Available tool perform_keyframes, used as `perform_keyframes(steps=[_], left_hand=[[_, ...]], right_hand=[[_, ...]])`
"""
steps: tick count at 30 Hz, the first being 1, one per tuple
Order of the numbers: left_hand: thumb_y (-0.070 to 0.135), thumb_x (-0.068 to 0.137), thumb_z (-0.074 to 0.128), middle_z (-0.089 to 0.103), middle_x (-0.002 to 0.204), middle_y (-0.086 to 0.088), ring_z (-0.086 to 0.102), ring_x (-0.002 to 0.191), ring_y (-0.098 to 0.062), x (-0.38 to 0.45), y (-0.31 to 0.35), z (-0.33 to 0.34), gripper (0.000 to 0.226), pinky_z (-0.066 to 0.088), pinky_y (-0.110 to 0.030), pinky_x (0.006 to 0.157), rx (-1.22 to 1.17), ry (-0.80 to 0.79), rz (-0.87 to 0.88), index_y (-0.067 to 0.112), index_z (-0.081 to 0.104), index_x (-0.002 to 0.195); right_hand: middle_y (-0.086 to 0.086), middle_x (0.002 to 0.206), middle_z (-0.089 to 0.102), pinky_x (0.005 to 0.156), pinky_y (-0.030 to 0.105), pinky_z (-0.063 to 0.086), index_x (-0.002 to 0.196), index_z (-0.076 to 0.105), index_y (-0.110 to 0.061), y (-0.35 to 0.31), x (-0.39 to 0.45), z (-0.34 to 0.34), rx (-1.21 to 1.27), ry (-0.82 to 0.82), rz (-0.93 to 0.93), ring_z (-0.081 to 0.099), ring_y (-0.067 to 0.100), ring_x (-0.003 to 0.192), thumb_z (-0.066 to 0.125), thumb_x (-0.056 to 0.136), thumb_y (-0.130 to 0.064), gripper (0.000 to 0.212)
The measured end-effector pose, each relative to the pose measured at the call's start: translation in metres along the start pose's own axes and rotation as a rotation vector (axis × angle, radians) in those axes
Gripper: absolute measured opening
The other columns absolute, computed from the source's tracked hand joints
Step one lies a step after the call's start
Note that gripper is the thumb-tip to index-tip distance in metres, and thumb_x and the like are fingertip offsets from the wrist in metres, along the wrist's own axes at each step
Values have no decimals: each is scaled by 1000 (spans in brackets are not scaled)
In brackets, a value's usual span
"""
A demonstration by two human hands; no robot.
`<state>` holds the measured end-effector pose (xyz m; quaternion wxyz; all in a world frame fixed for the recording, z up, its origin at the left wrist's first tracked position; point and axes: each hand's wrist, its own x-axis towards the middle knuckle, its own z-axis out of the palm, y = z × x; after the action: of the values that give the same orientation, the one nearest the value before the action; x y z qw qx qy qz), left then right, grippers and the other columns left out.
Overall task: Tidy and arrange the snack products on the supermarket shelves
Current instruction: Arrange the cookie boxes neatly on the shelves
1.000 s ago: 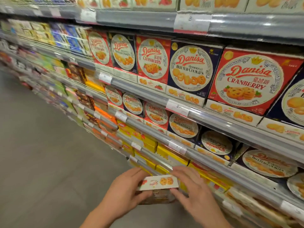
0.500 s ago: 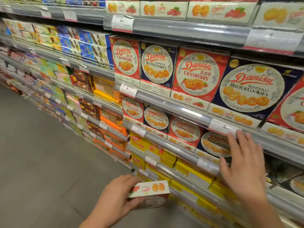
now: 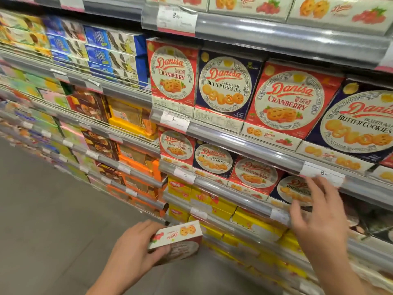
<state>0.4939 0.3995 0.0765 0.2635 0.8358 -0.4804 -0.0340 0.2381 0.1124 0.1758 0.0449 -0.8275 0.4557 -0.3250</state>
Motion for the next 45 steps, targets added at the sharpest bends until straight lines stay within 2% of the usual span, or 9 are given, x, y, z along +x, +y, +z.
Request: perform_keyframes(steps=[4,11,18,23,27,30,34,38,45], left_hand=[[63,73,63,45,87,42,48,79,4,10,-8,-6,36,35,-13,61,0,9,-37,45,61,104],[61,73,60,39,87,35,54,76,0,27,-2,-33,40,35,-11,60,124,38,10,44,54,108],[64,73,63,54,87,25,55,77,-2,35,-7,-32,38,38,-16,62,223,1,-86,42,57,104],[74,66,63,53,83,25,57,72,1,48,-12,-17,44,38,-15,60,253,-84,-28,44,58,98],[79,65,59,55,83,25,54,76,3,74,-23,-29,49,29,-9,60,334,-68,-6,44,54,100],[66,81,61,60,103,13,56,97,-14,97,-39,-40,42,34,-26,72,219,-135,6,36,55,110],[62,84,59,58,109,8,55,102,-18,126,-62,-48,42,47,-39,81,208,-195,142,34,55,115],[65,80,61,53,117,15,53,107,-13,143,-76,-51,48,49,-37,85,121,-186,224,38,57,119],[72,73,65,10,164,25,16,150,-4,169,-78,-59,49,40,-43,112,-48,-220,432,43,68,113]], right_hand=[[10,130,66,109,32,42,129,66,-4,-39,4,26,42,-53,-471,62,24,120,64,89,-23,45],[2,164,28,124,45,25,159,26,-17,-80,37,88,-70,-467,-439,24,22,152,57,97,-36,72],[14,133,56,102,59,43,143,44,-11,-104,58,116,-330,-370,-296,53,39,122,63,87,-43,68],[14,78,64,76,47,48,96,66,-7,-102,63,123,-356,-368,-201,64,34,72,71,79,-33,31],[11,111,67,95,50,46,119,54,-22,-107,68,131,-402,-356,-71,64,33,104,59,84,-48,43],[25,136,57,106,66,38,141,49,-14,-96,62,156,-283,-240,-83,54,48,122,55,82,-43,67],[20,94,70,73,56,54,117,67,-7,-80,64,159,-142,-126,-197,67,44,82,37,93,-58,64],[24,99,66,75,53,48,112,70,1,-102,52,151,-70,60,-205,61,45,84,67,82,-20,37],[14,120,59,73,38,58,123,67,-6,-120,13,132,52,20,-232,59,29,105,85,67,6,60]])
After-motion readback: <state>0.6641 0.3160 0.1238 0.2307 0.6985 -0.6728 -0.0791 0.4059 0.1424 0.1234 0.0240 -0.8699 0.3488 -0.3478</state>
